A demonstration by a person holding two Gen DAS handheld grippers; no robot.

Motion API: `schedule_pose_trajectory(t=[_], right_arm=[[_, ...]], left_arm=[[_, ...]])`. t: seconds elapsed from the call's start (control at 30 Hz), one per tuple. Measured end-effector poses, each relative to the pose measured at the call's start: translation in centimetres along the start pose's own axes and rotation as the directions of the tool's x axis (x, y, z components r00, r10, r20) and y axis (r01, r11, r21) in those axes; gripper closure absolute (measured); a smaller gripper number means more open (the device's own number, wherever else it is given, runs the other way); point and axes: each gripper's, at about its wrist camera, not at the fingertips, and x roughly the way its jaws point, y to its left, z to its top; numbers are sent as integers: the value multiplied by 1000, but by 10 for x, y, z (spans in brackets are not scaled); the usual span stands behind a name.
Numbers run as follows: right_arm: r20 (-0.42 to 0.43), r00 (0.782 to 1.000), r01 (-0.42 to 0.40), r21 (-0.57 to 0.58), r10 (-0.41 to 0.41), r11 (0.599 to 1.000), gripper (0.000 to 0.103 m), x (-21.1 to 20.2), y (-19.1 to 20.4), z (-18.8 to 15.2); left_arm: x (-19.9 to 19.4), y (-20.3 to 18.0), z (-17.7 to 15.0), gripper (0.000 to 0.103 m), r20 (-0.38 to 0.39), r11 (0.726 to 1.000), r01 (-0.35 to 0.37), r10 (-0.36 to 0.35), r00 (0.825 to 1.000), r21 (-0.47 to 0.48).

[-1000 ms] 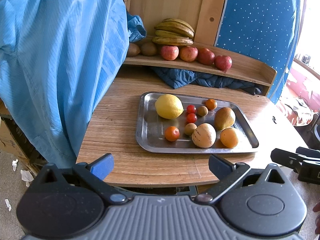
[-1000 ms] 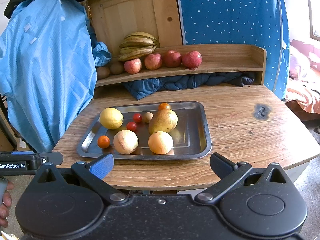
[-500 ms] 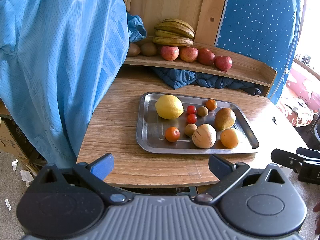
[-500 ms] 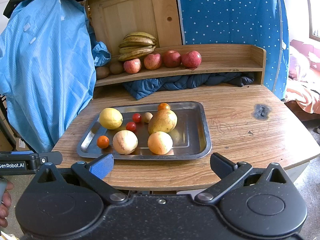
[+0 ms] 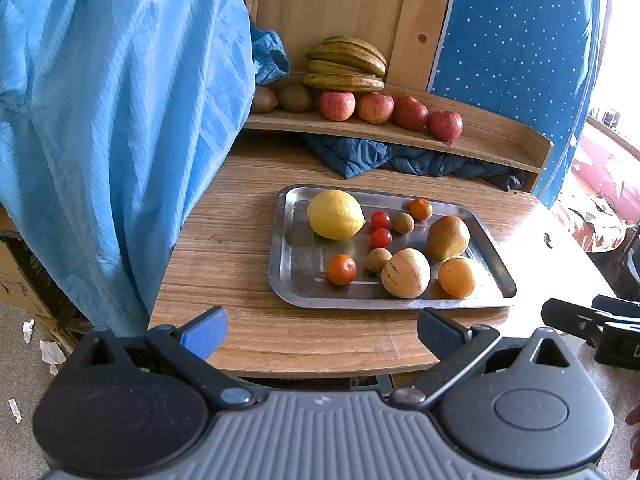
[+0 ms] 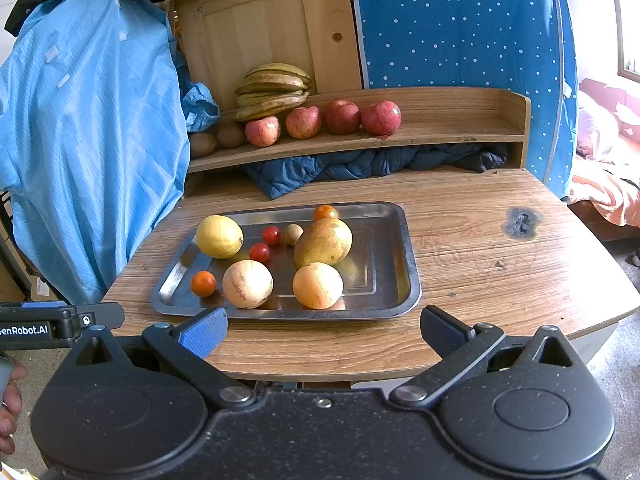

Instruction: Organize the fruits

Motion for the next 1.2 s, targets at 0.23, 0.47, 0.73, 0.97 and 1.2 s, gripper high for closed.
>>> schedule_pose_trajectory(t=[0.23,0.47,0.73,0.97,1.2], right_arm=[[0,1000,11,7,-11,1000,1,1,-8,0],[-5,1000,15,9,-15,1000,1,1,-13,0],[-13,1000,16,11,-16,1000,1,3,-13,1],[-12,1000,17,11,-17,1000,1,3,-13,1],[-16,1000,19,10,-19,1000,1,4,-13,1]], left_arm=[[4,-6,2,1,-2,1000,8,-8,1000,6],[7,-10,3,1,-8,1000,9,-9,1000,8],[8,-10,3,1,-11,1000,7,-7,1000,9],[8,-10,3,1,-10,1000,8,-8,1000,11],[7,-15,5,1,-20,998,-36,38,999,51]])
